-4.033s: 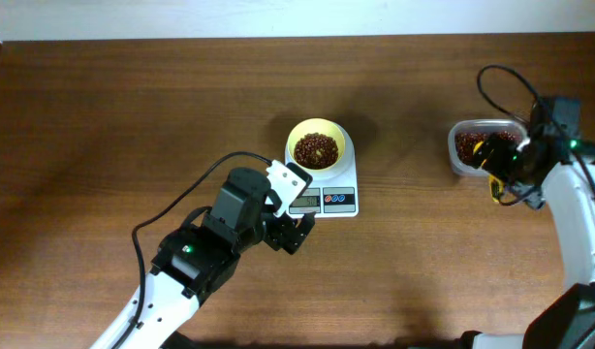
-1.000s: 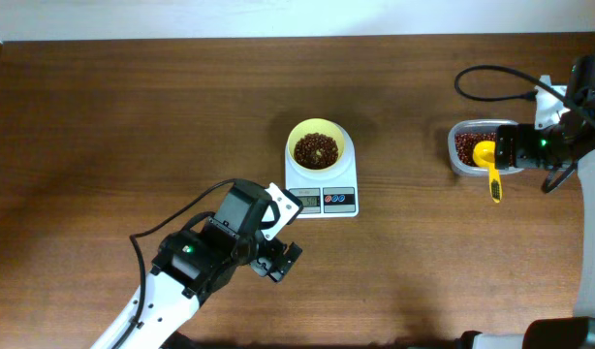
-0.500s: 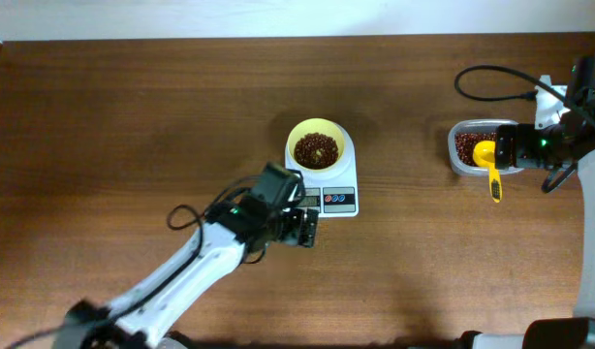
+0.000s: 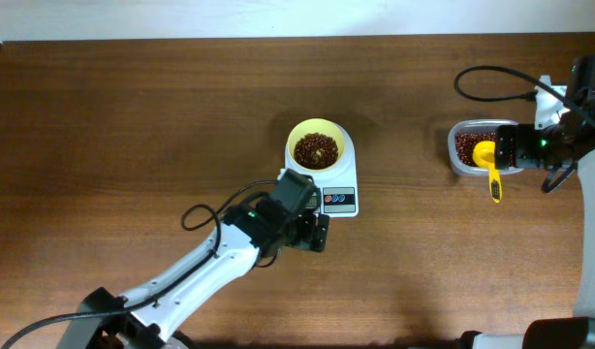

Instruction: Scoop item into bowl and weigh 50g on scale

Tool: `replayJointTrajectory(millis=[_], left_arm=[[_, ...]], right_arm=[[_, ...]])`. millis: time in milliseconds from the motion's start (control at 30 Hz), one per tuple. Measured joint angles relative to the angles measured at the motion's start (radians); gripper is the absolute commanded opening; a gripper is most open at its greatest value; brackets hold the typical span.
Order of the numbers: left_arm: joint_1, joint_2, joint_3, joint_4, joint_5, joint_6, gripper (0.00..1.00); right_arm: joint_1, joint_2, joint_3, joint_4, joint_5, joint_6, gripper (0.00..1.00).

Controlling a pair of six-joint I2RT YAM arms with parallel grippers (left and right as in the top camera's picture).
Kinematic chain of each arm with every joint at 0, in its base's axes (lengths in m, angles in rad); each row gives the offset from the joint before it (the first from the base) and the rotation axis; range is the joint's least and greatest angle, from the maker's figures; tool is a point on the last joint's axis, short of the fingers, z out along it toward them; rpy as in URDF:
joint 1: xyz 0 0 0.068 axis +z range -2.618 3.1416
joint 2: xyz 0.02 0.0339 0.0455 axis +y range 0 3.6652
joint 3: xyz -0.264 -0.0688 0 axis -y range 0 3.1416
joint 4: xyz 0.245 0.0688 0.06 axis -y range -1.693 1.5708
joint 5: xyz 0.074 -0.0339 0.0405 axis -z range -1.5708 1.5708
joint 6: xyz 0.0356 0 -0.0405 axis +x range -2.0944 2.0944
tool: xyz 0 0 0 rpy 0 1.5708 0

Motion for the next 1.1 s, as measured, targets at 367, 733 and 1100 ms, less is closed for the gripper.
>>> replayJointTrajectory(millis=[367,733,1100], left_arm=[[-0.06,0.002,0.043,-0.112,-0.165,-0.123,0.99],[-0.089,0.114,0.147,-0.124,-0.179,-0.123,0.99],[-0.089,0.126,0.163,-0.134,-0.179,-0.123,0.99]], right_arm=[[0.0,0.0,0.0,0.0,0.0,0.0,0.99],[0.0,0.0,0.0,0.0,0.0,0.0,0.99],[0.0,0.0,0.0,0.0,0.0,-0.001,0.99]])
